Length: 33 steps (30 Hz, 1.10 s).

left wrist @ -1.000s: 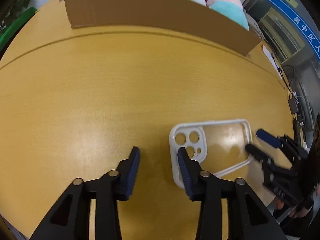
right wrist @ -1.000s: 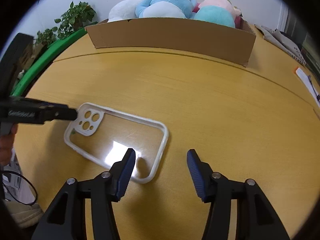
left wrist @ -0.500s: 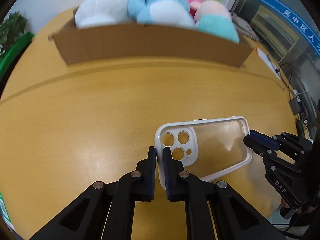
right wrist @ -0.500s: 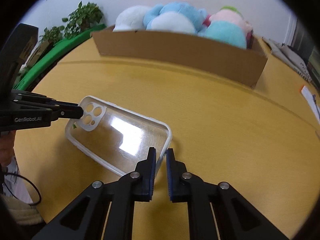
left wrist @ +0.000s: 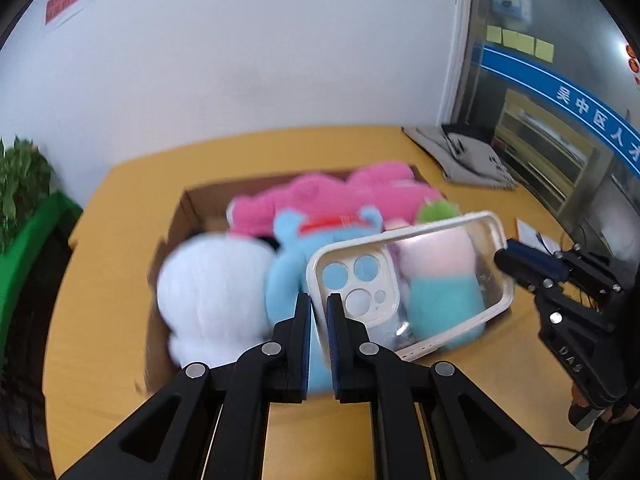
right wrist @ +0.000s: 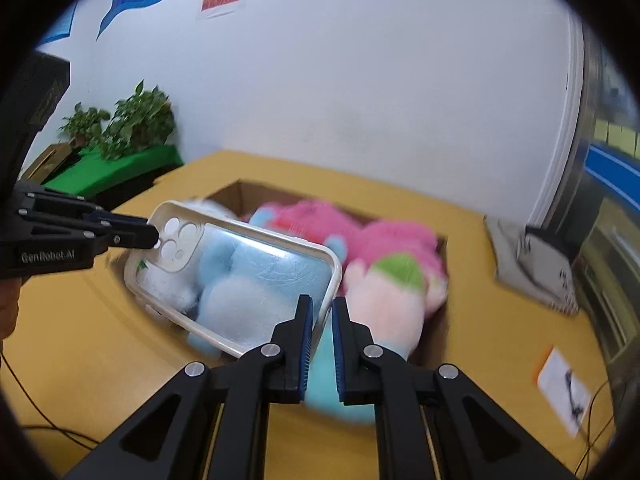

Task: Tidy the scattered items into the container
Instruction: 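Lift the phone case with both grippers and carry it over the box, then drop the phone case onto the pink bear and open both grippers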

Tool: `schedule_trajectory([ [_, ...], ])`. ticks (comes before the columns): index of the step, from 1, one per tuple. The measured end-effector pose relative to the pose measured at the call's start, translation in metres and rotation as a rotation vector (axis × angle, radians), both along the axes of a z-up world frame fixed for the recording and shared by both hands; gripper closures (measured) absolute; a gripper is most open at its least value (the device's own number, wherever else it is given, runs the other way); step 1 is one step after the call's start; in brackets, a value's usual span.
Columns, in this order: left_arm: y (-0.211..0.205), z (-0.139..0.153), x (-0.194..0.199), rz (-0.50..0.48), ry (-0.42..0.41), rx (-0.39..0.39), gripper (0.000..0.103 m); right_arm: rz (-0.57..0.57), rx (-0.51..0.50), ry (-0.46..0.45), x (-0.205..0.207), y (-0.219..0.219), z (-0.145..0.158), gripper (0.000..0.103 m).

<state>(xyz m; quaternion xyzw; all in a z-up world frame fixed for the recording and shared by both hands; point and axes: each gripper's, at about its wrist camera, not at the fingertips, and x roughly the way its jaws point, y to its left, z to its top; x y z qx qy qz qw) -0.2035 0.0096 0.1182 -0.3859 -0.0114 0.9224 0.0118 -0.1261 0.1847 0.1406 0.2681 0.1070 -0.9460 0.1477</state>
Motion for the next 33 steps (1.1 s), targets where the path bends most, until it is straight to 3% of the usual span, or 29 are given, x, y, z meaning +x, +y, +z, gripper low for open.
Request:
schedule_trajectory([
  [4,-0.007,0.012,-0.067,0.024,0.022,-0.032,0.095,-0.038,0.016,0.091,-0.061,-0.006,0.031,0.094],
  [7,-0.018,-0.009,-0.117,0.042,-0.040,-0.001,0.096,-0.060,0.033,0.071,-0.108,-0.010,0.021,0.094],
  [10,-0.032,-0.053,-0.160,0.069,-0.141,0.063,0.094,-0.086,0.037,-0.068,-0.160,-0.010,-0.022,0.094],
  [13,-0.037,-0.090,-0.172,0.081,-0.228,0.094,0.093,-0.121,0.052,-0.241,-0.184,-0.006,-0.073,0.094],
  [15,-0.040,-0.093,-0.161,0.082,-0.220,0.080,0.080,-0.139,0.078,-0.206,-0.172,-0.001,-0.082,0.090],
  [17,-0.048,-0.085,-0.139,0.110,-0.179,0.071,0.067,-0.105,0.065,-0.149,-0.149,0.007,-0.071,0.064],
  [18,-0.055,-0.078,-0.126,0.124,-0.148,0.077,0.058,-0.093,0.029,-0.133,-0.136,0.015,-0.063,0.059],
  [20,-0.072,-0.063,-0.092,0.132,-0.077,0.108,0.040,-0.083,-0.066,-0.088,-0.100,0.037,-0.045,0.033],
  [22,-0.084,-0.057,-0.059,0.145,-0.030,0.109,0.025,-0.064,-0.134,-0.059,-0.068,0.058,-0.034,0.027],
  [24,-0.095,-0.066,-0.033,0.158,-0.040,0.076,0.025,-0.058,-0.167,-0.077,-0.049,0.068,-0.035,0.027],
  [26,-0.106,-0.087,-0.012,0.185,-0.093,0.053,0.025,-0.076,-0.174,-0.150,-0.036,0.074,-0.058,0.027],
  [30,-0.124,-0.128,0.016,0.233,-0.197,0.148,0.029,-0.093,-0.154,-0.340,-0.033,0.066,-0.110,0.027],
  [33,-0.107,-0.129,0.035,0.204,-0.173,0.025,0.033,-0.144,-0.126,-0.310,-0.020,0.061,-0.112,0.027],
])
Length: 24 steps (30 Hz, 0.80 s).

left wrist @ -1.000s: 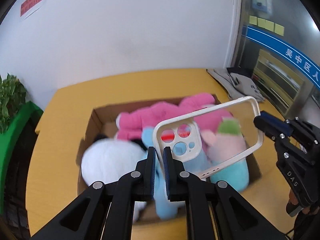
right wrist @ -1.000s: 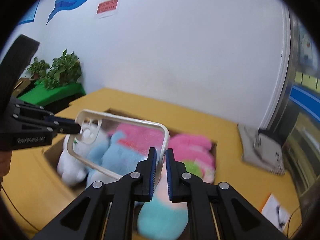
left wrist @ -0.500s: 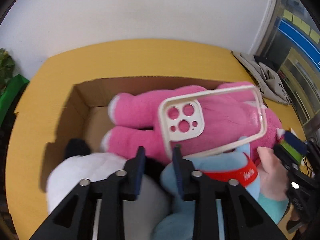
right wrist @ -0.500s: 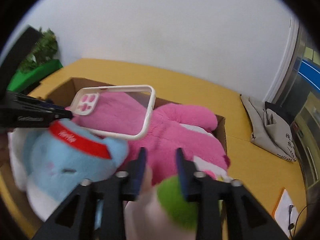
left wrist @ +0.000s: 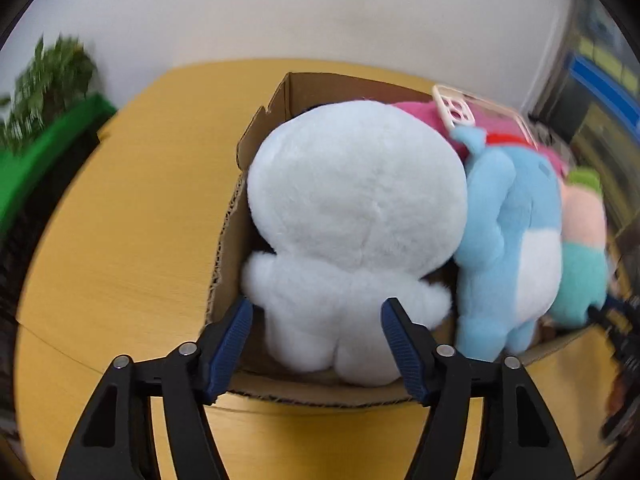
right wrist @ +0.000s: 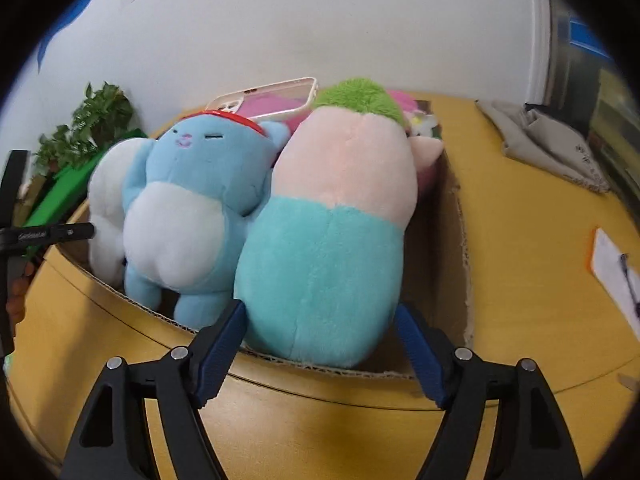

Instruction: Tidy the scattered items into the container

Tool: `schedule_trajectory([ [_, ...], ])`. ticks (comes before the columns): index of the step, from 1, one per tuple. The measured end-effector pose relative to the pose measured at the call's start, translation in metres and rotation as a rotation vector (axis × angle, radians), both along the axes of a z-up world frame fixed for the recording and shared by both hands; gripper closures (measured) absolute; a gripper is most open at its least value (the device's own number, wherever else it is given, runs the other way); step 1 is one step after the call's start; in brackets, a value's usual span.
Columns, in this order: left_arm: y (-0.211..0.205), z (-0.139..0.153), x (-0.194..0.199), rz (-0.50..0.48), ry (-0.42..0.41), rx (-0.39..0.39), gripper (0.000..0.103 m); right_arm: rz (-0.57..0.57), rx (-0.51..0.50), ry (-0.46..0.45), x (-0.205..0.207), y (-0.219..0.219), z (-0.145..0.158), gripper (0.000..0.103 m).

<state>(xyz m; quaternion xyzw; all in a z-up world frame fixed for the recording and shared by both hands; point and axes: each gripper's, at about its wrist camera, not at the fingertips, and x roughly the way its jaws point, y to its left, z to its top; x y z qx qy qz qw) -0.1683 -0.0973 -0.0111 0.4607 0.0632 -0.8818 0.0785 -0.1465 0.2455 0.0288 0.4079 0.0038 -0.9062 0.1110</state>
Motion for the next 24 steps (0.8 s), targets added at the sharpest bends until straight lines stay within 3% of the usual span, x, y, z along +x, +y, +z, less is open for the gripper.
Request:
schedule_trajectory([
  [8,0.027,-0.002,0.041,-0.010,-0.007,-0.068,0.027,-0.031,0.042,0.000,0.039,0.002,0.002,0.026],
  [12,0.040,0.004,0.060,-0.025,0.014,-0.012,0.023,-0.039,0.051,-0.009,0.052,0.005,0.000,0.025],
  [15,0.059,0.016,0.076,-0.064,0.052,-0.026,0.022,-0.055,0.098,0.039,0.064,0.003,0.011,0.025],
  [19,0.078,0.042,0.090,-0.098,0.128,0.006,0.005,-0.072,0.068,0.104,0.080,-0.001,0.031,0.024],
  [24,0.094,0.059,0.098,-0.109,0.201,0.051,0.001,-0.076,0.061,0.149,0.089,-0.009,0.043,0.024],
])
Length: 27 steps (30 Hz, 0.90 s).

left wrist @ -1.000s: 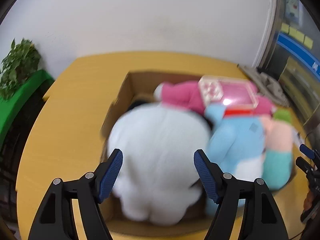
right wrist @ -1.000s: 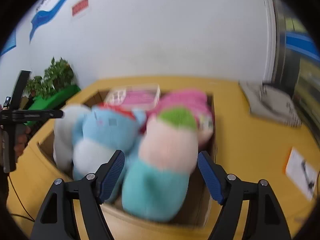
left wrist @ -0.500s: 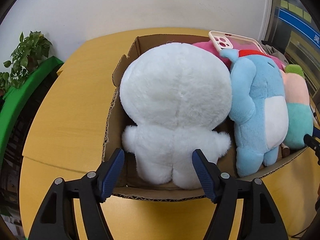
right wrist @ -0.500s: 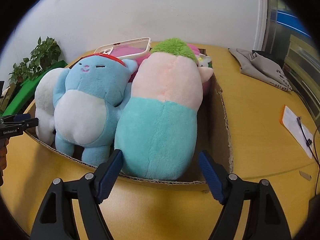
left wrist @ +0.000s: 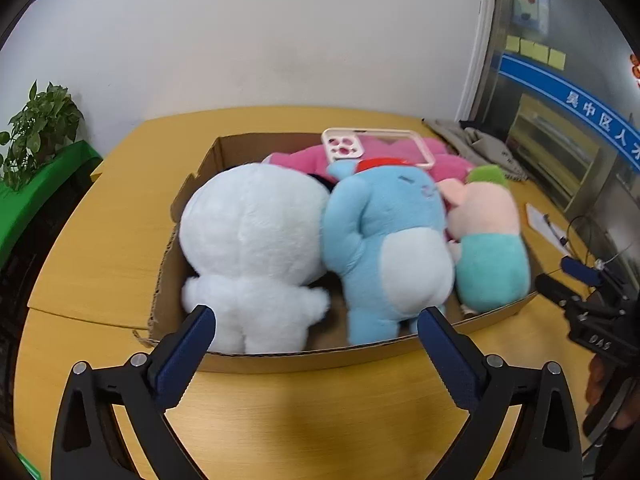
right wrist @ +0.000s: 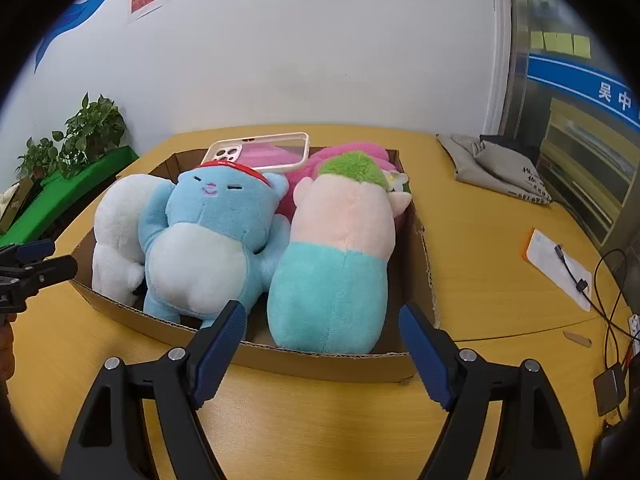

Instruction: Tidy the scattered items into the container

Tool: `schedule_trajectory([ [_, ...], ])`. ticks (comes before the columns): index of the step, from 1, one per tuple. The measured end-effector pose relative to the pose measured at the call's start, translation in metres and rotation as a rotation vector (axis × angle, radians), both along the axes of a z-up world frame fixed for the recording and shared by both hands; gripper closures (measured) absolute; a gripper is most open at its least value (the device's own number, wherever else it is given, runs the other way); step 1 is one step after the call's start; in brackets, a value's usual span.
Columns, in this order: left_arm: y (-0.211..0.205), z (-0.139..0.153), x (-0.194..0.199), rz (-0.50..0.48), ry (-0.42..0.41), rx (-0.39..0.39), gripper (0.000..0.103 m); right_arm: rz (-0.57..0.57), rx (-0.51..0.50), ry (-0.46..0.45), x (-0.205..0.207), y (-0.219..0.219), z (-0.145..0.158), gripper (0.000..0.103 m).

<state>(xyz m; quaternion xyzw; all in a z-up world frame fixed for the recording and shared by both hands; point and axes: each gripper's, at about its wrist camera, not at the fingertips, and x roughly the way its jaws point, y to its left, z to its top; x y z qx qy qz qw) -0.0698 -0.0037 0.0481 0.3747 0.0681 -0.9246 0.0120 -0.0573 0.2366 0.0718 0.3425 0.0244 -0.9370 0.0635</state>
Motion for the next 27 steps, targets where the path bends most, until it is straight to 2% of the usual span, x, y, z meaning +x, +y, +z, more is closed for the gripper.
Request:
schedule_trajectory([
  [14,0.018,-0.006,0.006,0.047,0.017,0.006,0.001,-0.018,-0.028,-0.023,0.004,0.008,-0.008,0.024],
  [22,0.026,-0.005,0.011,0.024,0.019,0.026,0.001,-0.007,0.013,-0.029,0.010,0.001,-0.013,0.024],
  [27,0.028,-0.007,0.014,0.026,0.009,0.040,0.001,0.010,-0.007,-0.028,0.015,0.000,-0.012,0.024],
])
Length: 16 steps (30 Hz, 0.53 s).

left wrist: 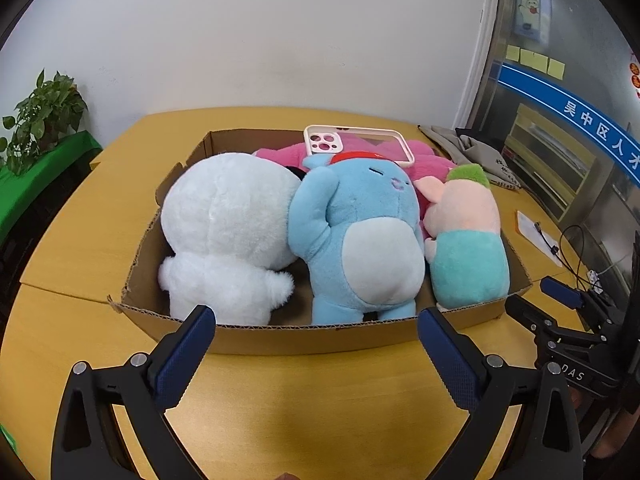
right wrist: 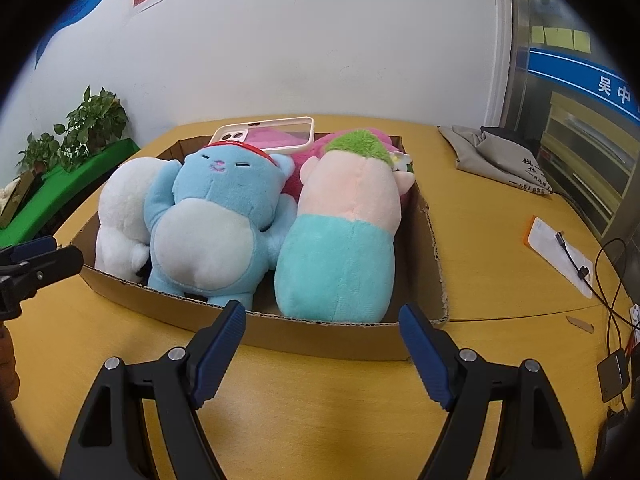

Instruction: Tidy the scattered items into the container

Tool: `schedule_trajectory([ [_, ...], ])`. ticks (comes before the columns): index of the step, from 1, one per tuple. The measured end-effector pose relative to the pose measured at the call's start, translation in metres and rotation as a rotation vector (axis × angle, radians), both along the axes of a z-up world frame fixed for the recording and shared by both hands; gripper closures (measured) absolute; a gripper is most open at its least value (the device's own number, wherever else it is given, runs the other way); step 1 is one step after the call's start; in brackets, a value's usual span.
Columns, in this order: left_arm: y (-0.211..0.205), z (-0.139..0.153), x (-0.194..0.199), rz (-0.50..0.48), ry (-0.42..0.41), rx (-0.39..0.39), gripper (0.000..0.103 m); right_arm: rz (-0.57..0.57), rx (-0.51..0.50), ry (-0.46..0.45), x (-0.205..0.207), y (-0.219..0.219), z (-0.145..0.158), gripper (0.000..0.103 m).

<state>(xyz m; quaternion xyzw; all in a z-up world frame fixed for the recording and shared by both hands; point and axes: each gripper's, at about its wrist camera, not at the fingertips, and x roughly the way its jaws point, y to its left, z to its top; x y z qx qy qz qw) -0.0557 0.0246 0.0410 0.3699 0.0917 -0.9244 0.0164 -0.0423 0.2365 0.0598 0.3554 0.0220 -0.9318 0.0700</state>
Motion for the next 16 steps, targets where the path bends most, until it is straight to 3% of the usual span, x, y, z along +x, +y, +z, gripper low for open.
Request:
schedule_trajectory([
  [16,0.017,-0.002,0.013,-0.048,-0.008,-0.028,0.001,0.005,0.000,0.000,0.009,-0.001,0.001,0.024],
])
